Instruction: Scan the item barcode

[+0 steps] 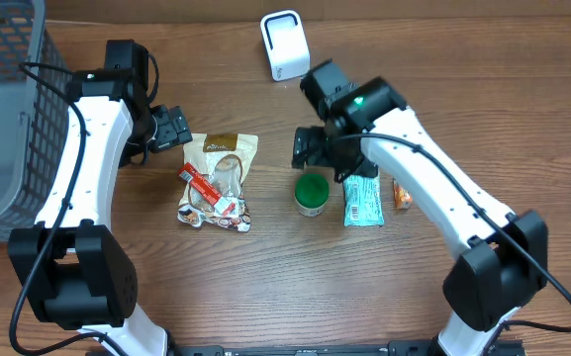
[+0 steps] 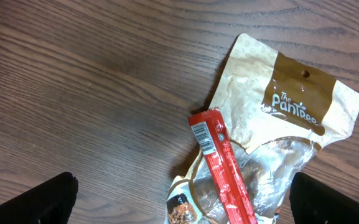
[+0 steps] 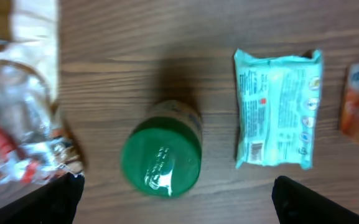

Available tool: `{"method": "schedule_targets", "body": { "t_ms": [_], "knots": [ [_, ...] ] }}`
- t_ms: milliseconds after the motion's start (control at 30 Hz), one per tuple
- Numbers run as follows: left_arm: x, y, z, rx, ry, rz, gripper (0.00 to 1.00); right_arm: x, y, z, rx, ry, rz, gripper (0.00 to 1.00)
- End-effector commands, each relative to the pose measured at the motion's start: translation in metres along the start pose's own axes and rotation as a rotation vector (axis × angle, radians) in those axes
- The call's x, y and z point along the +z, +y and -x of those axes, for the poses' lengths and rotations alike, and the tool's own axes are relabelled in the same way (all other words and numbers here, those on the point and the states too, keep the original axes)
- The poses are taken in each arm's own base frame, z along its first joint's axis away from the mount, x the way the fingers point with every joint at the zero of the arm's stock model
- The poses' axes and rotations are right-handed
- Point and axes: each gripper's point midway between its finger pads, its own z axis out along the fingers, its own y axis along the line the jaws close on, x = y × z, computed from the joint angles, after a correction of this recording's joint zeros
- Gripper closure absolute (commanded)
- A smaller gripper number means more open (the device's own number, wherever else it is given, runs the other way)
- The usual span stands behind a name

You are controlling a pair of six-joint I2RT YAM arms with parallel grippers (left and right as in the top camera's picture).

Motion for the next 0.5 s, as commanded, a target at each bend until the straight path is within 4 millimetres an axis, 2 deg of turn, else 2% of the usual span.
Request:
{"method": "schedule_targets", "body": {
  "t_ms": [0, 167, 467],
  "knots": [
    [-0.006, -0.001, 0.005, 0.014, -0.024, -0.004, 0.0, 0.02, -0.001, -0.012, 0.026, 0.024, -0.013, 0.0],
    [-0.006, -0.001, 0.005, 0.014, -0.024, -0.004, 0.0, 0.048, 0.005, -0.024, -0.009, 0.021, -0.005, 0.0],
    [-0.006, -0.001, 0.005, 0.014, -0.024, -0.005, 0.0, 0.068, 0.011, -0.026, -0.049, -0.007, 0.022, 0.0]
  ]
}}
